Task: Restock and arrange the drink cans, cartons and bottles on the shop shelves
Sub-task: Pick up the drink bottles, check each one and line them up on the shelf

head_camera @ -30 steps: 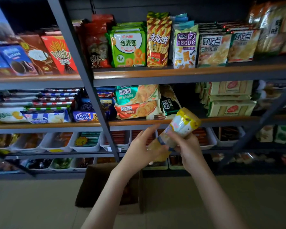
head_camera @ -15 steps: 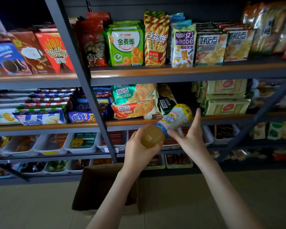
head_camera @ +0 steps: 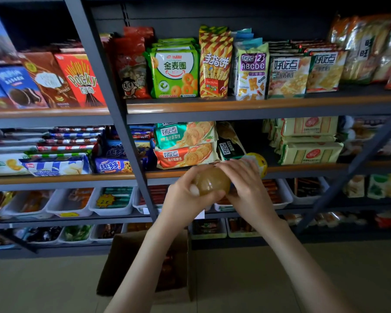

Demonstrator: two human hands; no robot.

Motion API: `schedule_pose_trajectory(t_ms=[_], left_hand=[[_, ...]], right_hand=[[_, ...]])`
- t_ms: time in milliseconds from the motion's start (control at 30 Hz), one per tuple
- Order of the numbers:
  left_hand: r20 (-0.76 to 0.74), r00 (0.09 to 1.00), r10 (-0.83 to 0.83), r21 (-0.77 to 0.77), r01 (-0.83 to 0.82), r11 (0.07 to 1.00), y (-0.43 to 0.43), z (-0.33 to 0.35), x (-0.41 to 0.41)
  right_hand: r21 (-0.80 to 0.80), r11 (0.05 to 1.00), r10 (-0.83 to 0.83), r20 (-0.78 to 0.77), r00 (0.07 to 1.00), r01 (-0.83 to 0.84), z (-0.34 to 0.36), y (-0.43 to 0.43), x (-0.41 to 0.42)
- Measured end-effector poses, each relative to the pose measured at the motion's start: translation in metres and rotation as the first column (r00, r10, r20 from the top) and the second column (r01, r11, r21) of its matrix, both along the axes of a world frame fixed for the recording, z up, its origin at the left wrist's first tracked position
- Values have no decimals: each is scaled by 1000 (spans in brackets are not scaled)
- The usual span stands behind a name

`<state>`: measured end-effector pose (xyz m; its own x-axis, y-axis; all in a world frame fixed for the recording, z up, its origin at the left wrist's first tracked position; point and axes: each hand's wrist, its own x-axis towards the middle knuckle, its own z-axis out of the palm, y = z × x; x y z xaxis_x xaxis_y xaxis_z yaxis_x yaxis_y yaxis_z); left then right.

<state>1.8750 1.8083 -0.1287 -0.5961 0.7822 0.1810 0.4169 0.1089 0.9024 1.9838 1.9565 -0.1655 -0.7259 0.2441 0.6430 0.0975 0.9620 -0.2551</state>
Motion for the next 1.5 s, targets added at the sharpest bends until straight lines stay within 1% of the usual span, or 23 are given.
schedule_pose_trajectory(t_ms=[33, 67, 100, 167, 200, 267, 333, 367, 467, 567, 633, 700, 733, 800, 867, 933, 1000, 1067, 1133, 1200, 1300, 1433, 1500], left_hand=[[90, 995, -52, 50, 48, 998, -3, 5, -3], [174, 978, -117, 119, 97, 988, -5, 9, -6], [212, 962, -174, 169, 139, 976, -8, 11, -8], [169, 962, -213, 113, 196, 974, -8, 6, -10], [147, 967, -208, 44, 203, 978, -6, 2, -9], [175, 963, -205, -63, 219, 974, -2, -9, -7], [273, 935, -226, -88, 258, 962, 1, -15, -5], [305, 922, -239, -89, 277, 957, 3, -17, -4], [298, 927, -227, -95, 265, 959, 6, -20, 0], [213, 971, -105, -90, 126, 988, 8, -25, 10], [156, 987, -22, -60, 31, 998, 8, -23, 16], [46, 996, 75, -51, -72, 996, 9, -20, 20], [-30, 992, 126, -57, -128, 990, 9, -19, 22], [-196, 960, 202, -60, -218, 974, 11, -19, 25], [-330, 915, 232, -42, -260, 965, 14, -19, 27], [-446, 871, 206, 16, -223, 975, 18, -18, 26], [-513, 844, 155, 90, -126, 988, 19, -8, 20], [-493, 870, 13, 94, 38, 995, 19, 10, 11], [-461, 877, -136, 93, 201, 975, 22, 29, 5], [-477, 860, -180, 110, 261, 959, 29, 45, 6], [-491, 859, -143, 169, 255, 952, 45, 66, 12], [-540, 834, -114, 221, 271, 937, 66, 93, 12], [-548, 825, -139, 220, 303, 927, 75, 108, 10]], right_hand=[[-185, 983, 5, -45, 999, -13, 5, -4, 1], [-407, 913, -12, -90, 996, -26, 11, -8, 2], [-605, 795, -45, -126, 991, -41, 18, -13, 3], [-856, 500, -71, -192, 979, -131, 26, -17, 3], [-910, 365, -76, -241, 968, -198, 26, -16, 4], [-931, 173, -100, -340, 935, -320, 26, -14, 5], [-914, 42, -89, -405, 910, -403, 26, -13, 6], [-906, 2, -68, -422, 904, -423, 25, -12, 7], [-893, -37, -12, -449, 893, -449, 25, -11, 12], [-903, -83, -8, -423, 906, -422, 27, -12, 14], [-944, -35, -20, -327, 945, -328, 30, -14, 14], [-979, 53, -43, -199, 979, -196, 32, -18, 10], [-986, 70, -53, -154, 987, -150, 32, -20, 7], [-990, 63, -72, -134, 988, -129, 33, -26, 0], [-987, 11, -115, -159, 981, -159, 37, -29, -5], [-966, -118, -143, -213, 967, -231, 41, -26, -3], [-894, -299, -156, -297, 942, -332, 45, -19, 2], [-791, -450, -208, -357, 911, -413, 52, -13, 6], [-696, -543, -265, -389, 882, -470, 61, -6, 8], [-635, -587, -299, -406, 863, -502, 73, 0, 10], [-602, -604, -318, -418, 851, -522, 93, 10, 13], [-623, -571, -323, -428, 844, -535, 123, 33, 18], [-657, -515, -280, -477, 833, -550, 142, 47, 22]])
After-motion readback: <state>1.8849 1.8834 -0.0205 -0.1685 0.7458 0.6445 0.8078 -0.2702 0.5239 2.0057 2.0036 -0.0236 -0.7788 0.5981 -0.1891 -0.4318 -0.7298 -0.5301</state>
